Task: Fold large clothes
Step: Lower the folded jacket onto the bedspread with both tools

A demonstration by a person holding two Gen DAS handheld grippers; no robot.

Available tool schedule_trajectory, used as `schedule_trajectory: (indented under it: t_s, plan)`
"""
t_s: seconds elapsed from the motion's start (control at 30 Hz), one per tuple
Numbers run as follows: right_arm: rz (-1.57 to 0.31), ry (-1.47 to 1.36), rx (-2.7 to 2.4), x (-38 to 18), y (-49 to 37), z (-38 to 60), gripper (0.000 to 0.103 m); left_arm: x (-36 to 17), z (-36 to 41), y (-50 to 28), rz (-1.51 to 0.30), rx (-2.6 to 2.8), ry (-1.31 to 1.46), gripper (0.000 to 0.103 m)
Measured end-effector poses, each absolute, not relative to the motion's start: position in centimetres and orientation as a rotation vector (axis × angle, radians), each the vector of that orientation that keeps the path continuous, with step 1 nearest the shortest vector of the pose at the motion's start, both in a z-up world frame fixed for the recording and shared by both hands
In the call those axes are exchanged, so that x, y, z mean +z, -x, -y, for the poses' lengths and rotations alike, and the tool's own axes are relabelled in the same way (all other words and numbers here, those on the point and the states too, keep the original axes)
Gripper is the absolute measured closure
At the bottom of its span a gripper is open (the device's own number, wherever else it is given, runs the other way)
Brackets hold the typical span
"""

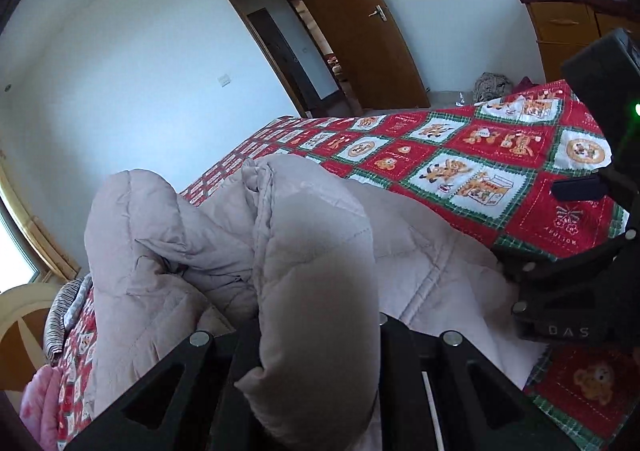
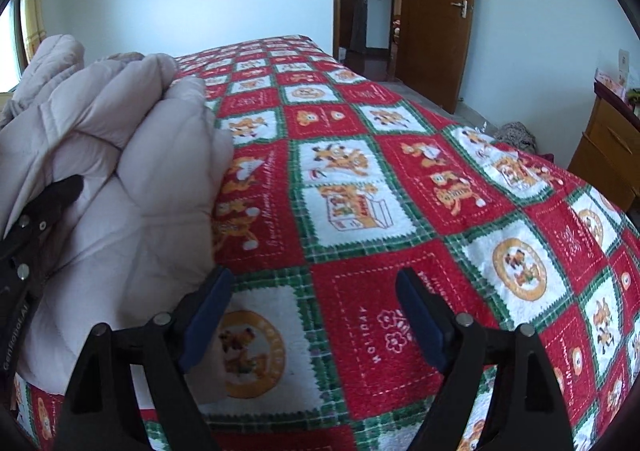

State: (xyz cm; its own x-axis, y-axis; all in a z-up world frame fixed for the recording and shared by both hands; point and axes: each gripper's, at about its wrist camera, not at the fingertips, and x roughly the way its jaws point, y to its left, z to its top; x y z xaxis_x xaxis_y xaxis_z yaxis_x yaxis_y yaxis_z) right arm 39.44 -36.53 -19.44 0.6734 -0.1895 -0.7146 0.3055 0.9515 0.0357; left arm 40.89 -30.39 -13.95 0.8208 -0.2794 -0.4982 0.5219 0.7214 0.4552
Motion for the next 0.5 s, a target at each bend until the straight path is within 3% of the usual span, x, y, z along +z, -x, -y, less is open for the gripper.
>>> schedule_trajectory:
  t_s: [0.17, 0.33, 0.37, 0.43, 0.47, 0.5]
  plan:
    - [-0.774, -0.149, -0.278, -19.6, -39.5, 36.3, 0.017, -14.0, 30.7, -41.1, -0.413, -0.438, -0.631, 0.091]
    - [-0.776, -0.147, -0.281, -19.7, -39.5, 36.3, 0.017, -11.7, 30.3, -39.9, -0.399, -0.410, -0.609, 0.083]
    - [-0.775, -0.146, -0.281, -19.7, -39.4, 36.3, 0.017, -10.1, 29.3, -39.2, -0.373, -0.419, -0.561, 0.074]
    - [-0.775, -0.146, -0.279, -19.8, -39.5, 36.3, 0.017, -7.3, 27.3, -38.3, -0.318, -0.413, -0.478, 0.039]
    - [-0.776, -0.144, -0.277, -19.8, -39.5, 36.3, 0.017, -6.1, 26.3, -38.0, -0.279, -0.385, -0.453, 0.010]
    - [-0.776, -0.141, -0.276, -19.8, -39.6, 36.2, 0.017, -4.8, 24.8, -37.7, -0.227, -0.335, -0.421, 0.003]
